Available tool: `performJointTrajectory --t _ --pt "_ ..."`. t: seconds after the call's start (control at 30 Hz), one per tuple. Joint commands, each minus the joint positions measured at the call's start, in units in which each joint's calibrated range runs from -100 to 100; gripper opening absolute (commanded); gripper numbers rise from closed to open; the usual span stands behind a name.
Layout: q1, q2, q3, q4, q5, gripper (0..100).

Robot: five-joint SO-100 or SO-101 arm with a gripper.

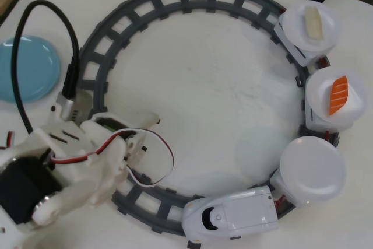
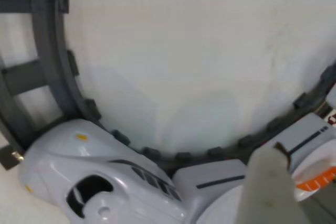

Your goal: Pick up the sushi from the Shinkansen and put it on the blue dish

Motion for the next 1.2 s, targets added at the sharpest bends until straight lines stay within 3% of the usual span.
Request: performJointTrajectory --t 0.0,0.43,0.73,1.17 --pt "1.65 0.93 -6.33 0.22 -0.41 20" --pt "1.83 1.01 -7.42 0.39 -0.04 20" --pt "2.27 7.24 -24.55 12.96 0.64 20" --pt "17.06 21.09 -38.89 17.88 6.13 20"
